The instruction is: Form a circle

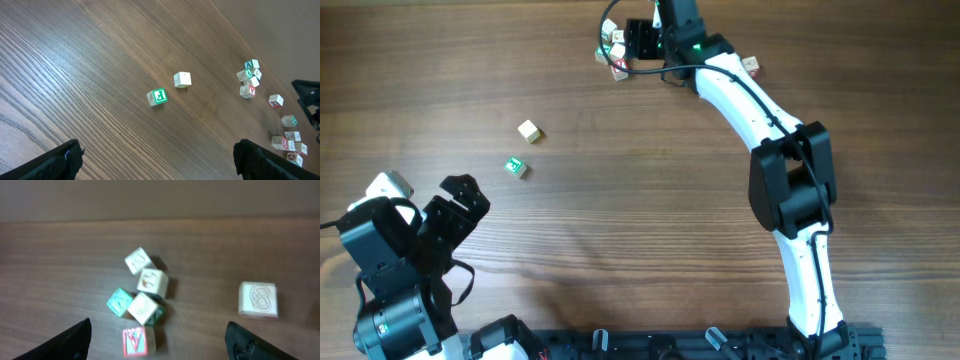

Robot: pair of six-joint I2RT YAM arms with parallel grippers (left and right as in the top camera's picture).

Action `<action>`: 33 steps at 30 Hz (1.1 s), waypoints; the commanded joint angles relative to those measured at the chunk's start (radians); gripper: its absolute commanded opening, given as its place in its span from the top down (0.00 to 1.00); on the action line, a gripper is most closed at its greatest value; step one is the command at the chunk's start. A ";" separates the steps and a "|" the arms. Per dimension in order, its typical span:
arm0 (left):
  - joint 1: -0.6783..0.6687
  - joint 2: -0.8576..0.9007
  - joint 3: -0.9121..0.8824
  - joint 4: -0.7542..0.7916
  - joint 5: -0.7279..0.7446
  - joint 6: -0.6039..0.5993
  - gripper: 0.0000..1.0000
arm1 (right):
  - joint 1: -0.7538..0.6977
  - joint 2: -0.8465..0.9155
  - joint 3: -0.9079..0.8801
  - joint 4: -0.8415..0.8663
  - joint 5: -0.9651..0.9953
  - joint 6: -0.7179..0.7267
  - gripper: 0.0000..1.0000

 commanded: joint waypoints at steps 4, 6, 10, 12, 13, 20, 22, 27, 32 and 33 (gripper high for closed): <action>0.008 0.000 0.000 0.002 0.005 0.023 0.00 | 0.039 0.136 -0.001 0.117 0.002 -0.045 0.14; 0.008 0.000 0.000 0.002 0.005 0.023 0.00 | 0.047 0.161 -0.001 0.129 -0.008 -0.046 0.14; 0.008 0.000 0.000 0.002 0.005 0.023 0.00 | 0.051 0.199 -0.001 0.162 -0.009 -0.040 0.15; 0.008 0.000 0.000 0.002 0.005 0.023 0.00 | 0.058 0.220 -0.001 0.166 -0.025 -0.044 0.20; 0.008 0.000 0.000 0.002 0.005 0.023 0.00 | 0.064 0.225 -0.001 0.163 -0.035 -0.053 0.20; 0.008 0.000 0.000 0.002 0.005 0.023 0.00 | 0.113 0.244 -0.001 0.154 0.061 -0.072 0.63; 0.008 0.000 0.000 0.002 0.005 0.023 0.00 | 0.116 0.241 0.000 0.138 0.060 -0.071 0.72; 0.008 0.000 0.000 0.002 0.005 0.023 0.00 | 0.120 0.145 0.000 -0.040 -0.017 -0.069 0.88; 0.008 0.000 0.000 0.002 0.005 0.023 0.00 | 0.144 0.057 0.000 -0.226 -0.163 -0.077 0.90; 0.008 0.000 0.000 0.002 0.005 0.023 0.00 | 0.156 0.056 0.000 -0.273 -0.189 -0.093 0.90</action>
